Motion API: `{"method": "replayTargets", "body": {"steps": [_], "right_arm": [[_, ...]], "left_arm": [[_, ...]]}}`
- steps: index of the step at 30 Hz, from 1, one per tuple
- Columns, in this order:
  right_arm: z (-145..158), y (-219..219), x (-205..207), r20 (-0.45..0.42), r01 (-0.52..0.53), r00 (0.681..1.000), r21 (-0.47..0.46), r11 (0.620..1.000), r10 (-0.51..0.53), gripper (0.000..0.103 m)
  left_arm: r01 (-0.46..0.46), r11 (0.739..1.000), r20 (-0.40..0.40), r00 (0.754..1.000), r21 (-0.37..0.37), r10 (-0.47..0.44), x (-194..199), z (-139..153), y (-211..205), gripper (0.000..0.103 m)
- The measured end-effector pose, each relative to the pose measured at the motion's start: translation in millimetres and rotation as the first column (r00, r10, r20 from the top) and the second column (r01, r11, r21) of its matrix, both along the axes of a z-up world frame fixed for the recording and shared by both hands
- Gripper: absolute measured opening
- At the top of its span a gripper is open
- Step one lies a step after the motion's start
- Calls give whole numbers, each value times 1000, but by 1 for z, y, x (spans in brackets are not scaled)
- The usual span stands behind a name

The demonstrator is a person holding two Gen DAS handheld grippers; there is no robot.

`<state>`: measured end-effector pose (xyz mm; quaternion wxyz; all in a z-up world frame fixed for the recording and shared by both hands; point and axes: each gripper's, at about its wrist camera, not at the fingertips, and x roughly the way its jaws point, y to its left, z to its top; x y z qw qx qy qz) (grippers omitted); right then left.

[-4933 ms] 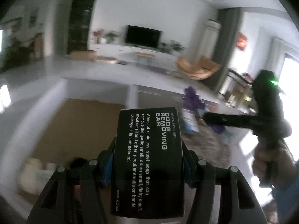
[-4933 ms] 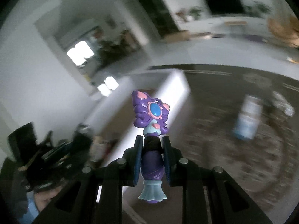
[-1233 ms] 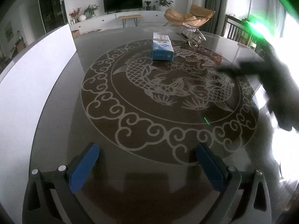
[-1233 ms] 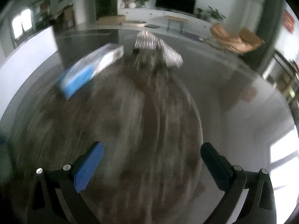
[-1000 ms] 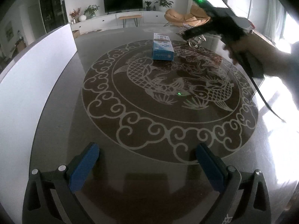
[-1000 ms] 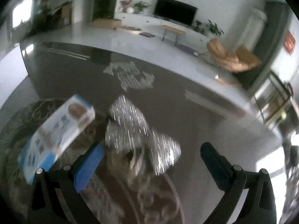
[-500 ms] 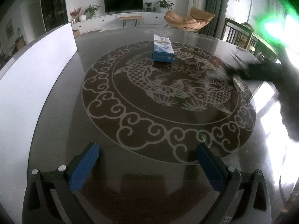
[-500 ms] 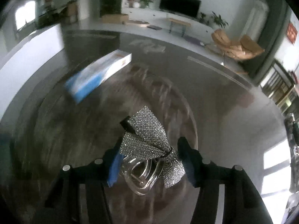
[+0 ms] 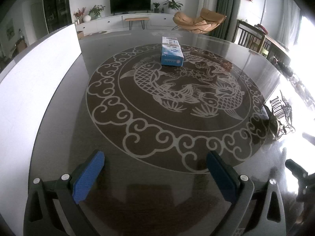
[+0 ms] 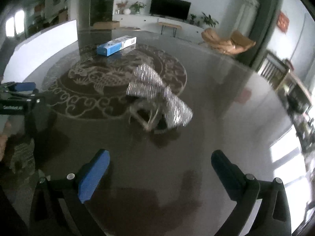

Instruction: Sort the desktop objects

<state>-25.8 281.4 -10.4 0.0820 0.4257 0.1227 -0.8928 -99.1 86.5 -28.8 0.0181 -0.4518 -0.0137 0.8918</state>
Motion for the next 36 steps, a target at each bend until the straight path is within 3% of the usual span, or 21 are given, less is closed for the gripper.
{"method": "replayTargets", "body": {"steps": [8,25,29,36], "right_arm": [[-15,17,-6,96,78,993,-120,990,-66,103],[-20,11,-10,54,96,995,-126,987,-90,103],[-20,12,-9,52,99,994,-127,987,-93,103],[-21,11,-11,52,99,994,-127,987,-93,103]], "left_arm": [[0,1000,0,1000,0,0,0,0,0,103],[6,999,23,1000,-34,-6,-3,1,3,103],[38,999,28,999,-35,-37,-25,1,10,103],[97,995,22,995,-38,-96,-105,1,37,103]]}}
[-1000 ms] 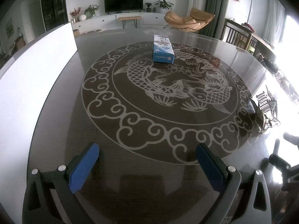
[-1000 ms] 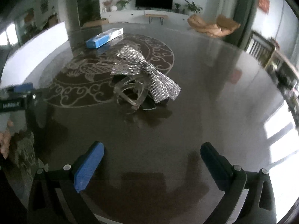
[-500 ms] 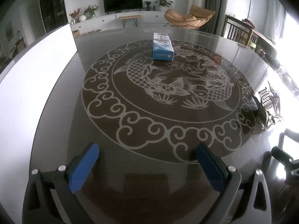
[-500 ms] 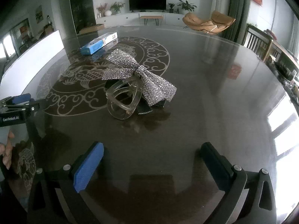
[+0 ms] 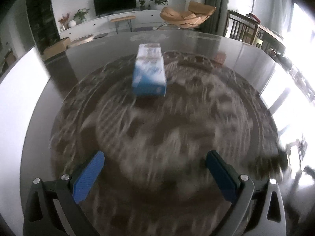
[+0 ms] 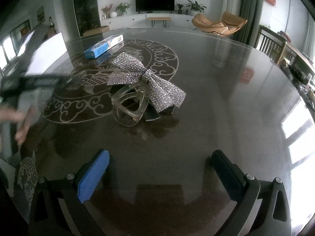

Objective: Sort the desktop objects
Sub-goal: 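Grasp the blue-and-white ointment box with the left gripper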

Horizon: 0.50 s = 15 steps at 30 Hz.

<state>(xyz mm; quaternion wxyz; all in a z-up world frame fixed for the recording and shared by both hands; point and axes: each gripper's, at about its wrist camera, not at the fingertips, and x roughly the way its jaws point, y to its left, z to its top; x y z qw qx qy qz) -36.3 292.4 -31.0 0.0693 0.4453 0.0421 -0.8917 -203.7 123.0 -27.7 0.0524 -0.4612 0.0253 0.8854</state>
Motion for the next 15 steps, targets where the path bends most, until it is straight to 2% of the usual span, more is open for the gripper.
{"method": "replayTargets", "body": {"steps": [4,9,11,12,13,14,15], "right_arm": [[0,0,0,-1,0,1000,1,1000,0,103],[0,3,-1,-3,18,1000,-9,1000,-18,103],[1,3,-1,-4,17,1000,-13,1000,-17,103],[1,2,-2,-4,17,1000,-11,1000,-17,103],[1,2,-2,-4,16,1000,-9,1000,-16,103],[1,2,-2,-3,16,1000,-7,1000,-16,103],[1,2,-2,-4,16,1000,-7,1000,-16,103]], "left_arm": [[-32,999,-2,999,0,32,-50,0,2,103],[-162,987,2,987,-1,162,-100,0,-7,103],[-85,996,3,996,-3,85,-110,0,-6,99],[-83,997,-23,996,7,83,-107,2,-8,88],[-98,995,-52,994,10,99,-104,6,-10,55],[-97,995,-66,993,16,98,-100,8,-12,41],[-86,996,-69,994,9,87,-97,10,-13,41]]}}
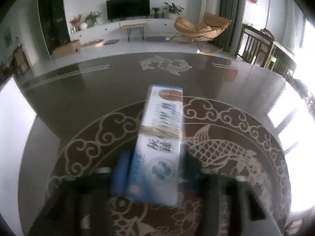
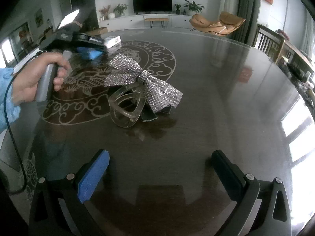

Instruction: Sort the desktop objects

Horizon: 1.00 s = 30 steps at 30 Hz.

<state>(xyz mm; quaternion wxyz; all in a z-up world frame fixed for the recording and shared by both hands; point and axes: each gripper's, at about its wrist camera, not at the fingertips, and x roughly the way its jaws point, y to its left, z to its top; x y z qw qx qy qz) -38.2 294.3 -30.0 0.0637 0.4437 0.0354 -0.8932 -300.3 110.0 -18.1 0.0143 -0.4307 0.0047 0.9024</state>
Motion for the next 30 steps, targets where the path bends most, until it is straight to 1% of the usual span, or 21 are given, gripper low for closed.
{"method": "replayTargets", "body": {"steps": [2,4,7,11,14,15,16,17,19,20,22,23,24,25,26,27,28,29,30], "right_arm": [[0,0,0,-1,0,1000,-2,1000,0,103],[0,1,0,-1,0,1000,-4,1000,0,103],[0,2,0,-2,0,1000,-10,1000,0,103],[1,2,-1,-2,-7,1000,-17,1000,7,103],[0,-5,-3,6,-14,1000,5,1000,14,103],[0,-7,-6,11,-13,1000,2,1000,13,103],[-1,-10,-8,15,-4,1000,-10,1000,5,103],[1,-13,-13,21,2,1000,-49,999,-1,103],[5,-18,-30,32,6,999,-164,986,0,103],[7,-20,-42,35,29,999,-198,980,-23,103],[8,-18,-61,21,114,993,-238,965,-112,102],[8,-17,-67,6,148,988,-249,957,-152,83],[10,-17,-70,-8,160,986,-235,959,-166,80],[10,-18,-70,-4,157,987,-242,958,-163,79],[12,-16,-68,-1,159,986,-249,955,-165,70],[15,-15,-62,-5,141,989,-270,953,-148,56],[21,-15,-56,-18,117,992,-274,955,-127,49],[27,-17,-48,-38,91,994,-256,963,-103,36],[34,-20,-39,-58,60,995,-228,972,-75,36]], "left_arm": [[30,999,0,1000,-12,-30,10,1,-1,42],[29,1000,1,1000,-10,-29,31,2,-9,41],[8,1000,1,1000,1,-8,85,2,-27,41],[-36,999,2,999,11,36,177,1,-57,41],[-62,998,2,998,12,62,227,0,-74,41],[-64,998,1,998,10,64,238,0,-77,41],[-62,998,2,998,10,62,244,0,-81,41],[-60,998,1,998,9,60,249,0,-83,41],[-58,998,1,998,14,58,253,-1,-86,41],[-58,998,1,998,22,58,253,-2,-87,41],[-58,998,-1,998,39,58,253,-3,-91,41],[-57,997,-3,998,55,57,255,-3,-94,41],[-54,996,-11,998,68,55,259,-4,-96,41],[-48,995,-22,998,90,50,262,-3,-99,41],[-46,992,-27,998,117,50,265,0,-99,41],[-51,991,-28,998,123,55,267,1,-100,41],[-58,989,-35,997,138,64,271,2,-104,41],[-63,987,-40,997,150,70,273,4,-105,41],[-67,984,-47,996,162,76,277,5,-106,41]]}}
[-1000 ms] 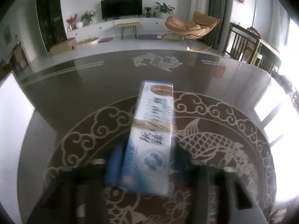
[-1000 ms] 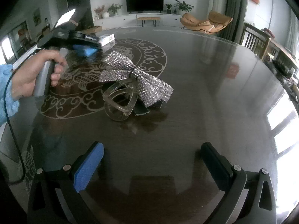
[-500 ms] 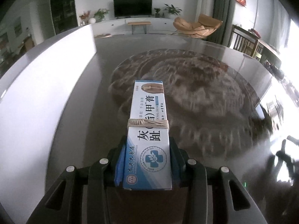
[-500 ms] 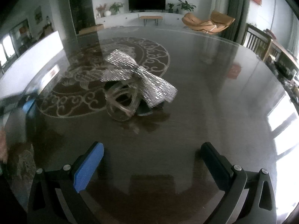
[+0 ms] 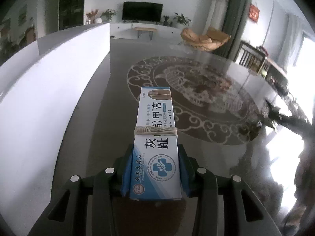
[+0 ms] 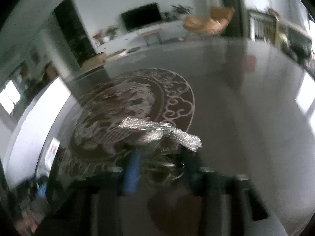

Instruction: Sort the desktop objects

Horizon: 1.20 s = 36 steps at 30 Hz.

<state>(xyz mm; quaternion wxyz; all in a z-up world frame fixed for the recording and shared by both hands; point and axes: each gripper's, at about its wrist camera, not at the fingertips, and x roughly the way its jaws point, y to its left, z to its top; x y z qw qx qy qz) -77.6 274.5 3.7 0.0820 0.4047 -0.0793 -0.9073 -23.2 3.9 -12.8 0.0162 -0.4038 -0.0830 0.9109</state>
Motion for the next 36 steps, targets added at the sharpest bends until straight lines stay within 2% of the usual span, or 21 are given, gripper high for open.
{"method": "replayTargets", "body": {"steps": [4,13,16,20,24,27,30,32,36], "right_arm": [[11,-4,29,-30,-91,995,29,995,92,36],[32,-12,62,-93,-171,981,7,985,171,36],[46,-21,60,-114,-195,974,3,981,194,36],[75,-54,55,-172,-266,950,-14,964,260,36],[110,-122,45,-243,-402,891,-32,915,383,36],[129,-192,39,-278,-518,828,-49,854,486,36],[140,-269,38,-298,-634,747,-48,772,594,36],[139,-319,33,-280,-690,700,-30,723,657,36],[116,-404,9,-176,-744,654,22,667,735,36]], "left_arm": [[-16,999,-21,1000,31,17,3,4,-3,41],[-13,999,-102,995,45,17,30,36,1,41],[-22,996,-123,992,88,33,36,53,-5,41],[-57,990,-190,978,131,81,51,96,-32,41],[-151,982,-237,956,115,175,64,137,-88,41],[-253,964,-211,941,82,264,67,144,-138,41],[-331,943,-116,936,38,333,55,128,-187,41],[-359,933,-45,932,16,360,45,110,-211,41],[-380,925,57,923,-5,380,29,82,-229,41]]}}
